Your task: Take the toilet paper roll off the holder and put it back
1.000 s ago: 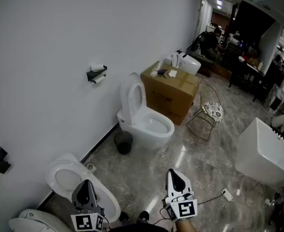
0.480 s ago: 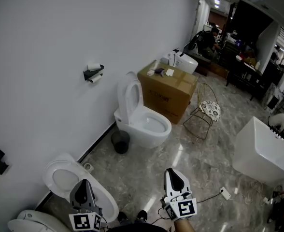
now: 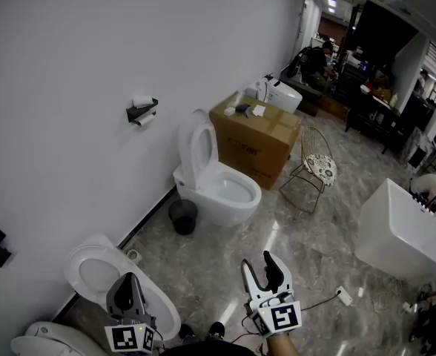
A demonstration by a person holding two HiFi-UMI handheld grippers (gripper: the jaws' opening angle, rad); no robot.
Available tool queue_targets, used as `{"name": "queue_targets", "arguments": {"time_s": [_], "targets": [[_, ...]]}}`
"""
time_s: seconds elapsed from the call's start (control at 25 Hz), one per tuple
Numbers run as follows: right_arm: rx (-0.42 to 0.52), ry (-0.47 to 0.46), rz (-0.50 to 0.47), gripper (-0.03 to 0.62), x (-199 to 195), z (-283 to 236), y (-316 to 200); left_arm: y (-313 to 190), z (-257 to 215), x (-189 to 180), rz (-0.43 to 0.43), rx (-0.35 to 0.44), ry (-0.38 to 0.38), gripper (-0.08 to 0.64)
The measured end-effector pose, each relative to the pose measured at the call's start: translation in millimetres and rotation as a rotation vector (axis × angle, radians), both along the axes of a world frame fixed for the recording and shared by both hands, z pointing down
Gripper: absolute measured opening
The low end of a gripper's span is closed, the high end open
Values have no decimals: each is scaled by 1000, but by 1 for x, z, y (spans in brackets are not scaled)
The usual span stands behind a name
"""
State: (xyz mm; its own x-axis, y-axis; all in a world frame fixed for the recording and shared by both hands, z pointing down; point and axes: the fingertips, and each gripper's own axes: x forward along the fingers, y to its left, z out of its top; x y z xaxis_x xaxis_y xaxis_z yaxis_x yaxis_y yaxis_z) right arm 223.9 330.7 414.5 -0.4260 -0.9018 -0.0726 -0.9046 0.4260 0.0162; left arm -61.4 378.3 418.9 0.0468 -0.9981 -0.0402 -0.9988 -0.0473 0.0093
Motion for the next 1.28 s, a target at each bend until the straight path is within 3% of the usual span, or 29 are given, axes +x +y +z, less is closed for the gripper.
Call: {"name": "queue_targets", "arguments": {"time_s": [0.32, 0.44, 0.6, 0.96, 1.28], "targets": [[2, -16, -1, 341, -3, 1, -2, -1, 5, -4, 5, 3, -1, 3], [-3, -8, -15, 457, -7, 3, -4, -3, 4, -4, 7, -1, 3, 3], [-3, -22, -34, 562, -13, 5, -3, -2, 3, -4, 11, -7, 5, 3], [2, -63, -9, 580, -14, -2, 2, 0, 0, -7, 31, -17, 8, 3], [24, -30, 8, 580, -29, -2, 17, 3, 8, -19, 67, -16, 15, 3]]}}
